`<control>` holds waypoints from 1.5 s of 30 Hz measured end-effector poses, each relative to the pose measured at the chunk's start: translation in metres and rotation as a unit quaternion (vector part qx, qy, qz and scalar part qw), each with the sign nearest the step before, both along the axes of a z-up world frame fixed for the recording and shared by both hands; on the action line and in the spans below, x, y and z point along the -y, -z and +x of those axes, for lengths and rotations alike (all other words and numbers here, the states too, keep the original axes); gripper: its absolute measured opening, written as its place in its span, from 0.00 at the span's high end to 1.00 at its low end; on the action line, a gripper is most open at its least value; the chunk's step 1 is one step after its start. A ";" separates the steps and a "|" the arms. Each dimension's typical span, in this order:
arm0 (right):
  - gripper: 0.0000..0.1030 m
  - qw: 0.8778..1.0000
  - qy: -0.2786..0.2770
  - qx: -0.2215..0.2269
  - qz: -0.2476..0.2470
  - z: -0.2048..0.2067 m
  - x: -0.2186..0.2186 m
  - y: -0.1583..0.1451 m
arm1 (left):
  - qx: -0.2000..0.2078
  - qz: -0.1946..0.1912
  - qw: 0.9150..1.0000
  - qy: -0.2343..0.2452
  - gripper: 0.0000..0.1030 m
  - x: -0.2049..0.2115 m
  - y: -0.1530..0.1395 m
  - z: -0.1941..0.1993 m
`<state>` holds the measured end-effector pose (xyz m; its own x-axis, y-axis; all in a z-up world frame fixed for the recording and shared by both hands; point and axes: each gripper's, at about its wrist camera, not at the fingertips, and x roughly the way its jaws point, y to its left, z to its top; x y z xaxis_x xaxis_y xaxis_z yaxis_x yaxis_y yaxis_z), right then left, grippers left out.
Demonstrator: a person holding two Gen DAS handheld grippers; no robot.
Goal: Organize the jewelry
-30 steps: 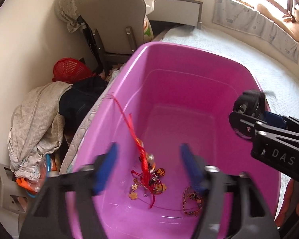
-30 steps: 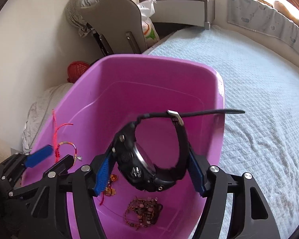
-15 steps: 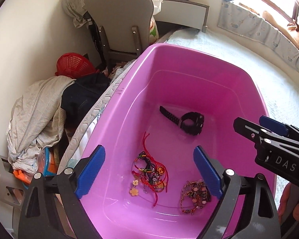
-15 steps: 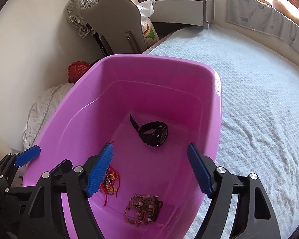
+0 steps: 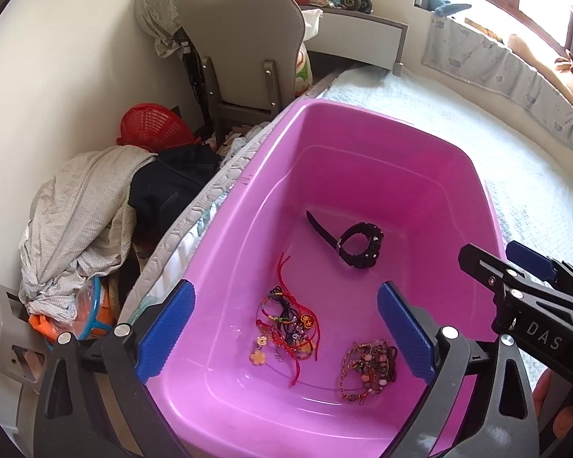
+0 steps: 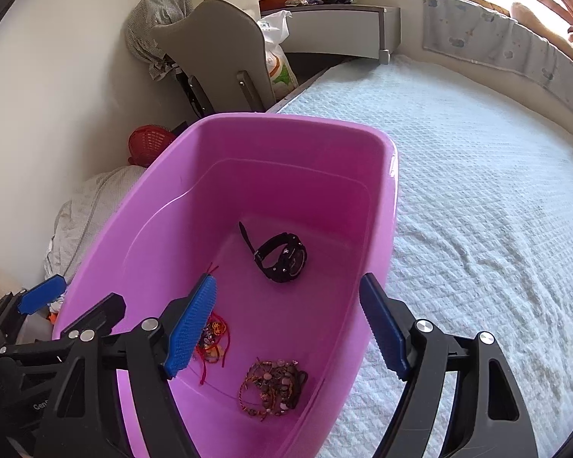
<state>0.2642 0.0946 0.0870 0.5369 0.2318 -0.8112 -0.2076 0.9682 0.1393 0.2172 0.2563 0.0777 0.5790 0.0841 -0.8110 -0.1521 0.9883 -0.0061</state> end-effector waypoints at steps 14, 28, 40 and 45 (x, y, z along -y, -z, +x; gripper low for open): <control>0.27 0.999 0.027 0.010 -0.026 -0.036 0.005 -0.006 | 0.006 0.013 0.999 -0.043 0.07 0.001 -0.015 -0.035; 0.28 0.999 0.031 0.025 -0.032 -0.058 0.005 -0.017 | 0.010 0.028 0.997 -0.065 0.07 0.002 -0.021 -0.050; 0.27 0.999 0.020 0.026 -0.025 -0.062 0.001 -0.025 | 0.018 0.031 0.997 -0.064 0.07 0.003 -0.027 -0.056; 0.27 0.999 0.018 0.027 -0.025 -0.061 -0.002 -0.027 | 0.020 0.031 0.997 -0.064 0.07 0.001 -0.029 -0.057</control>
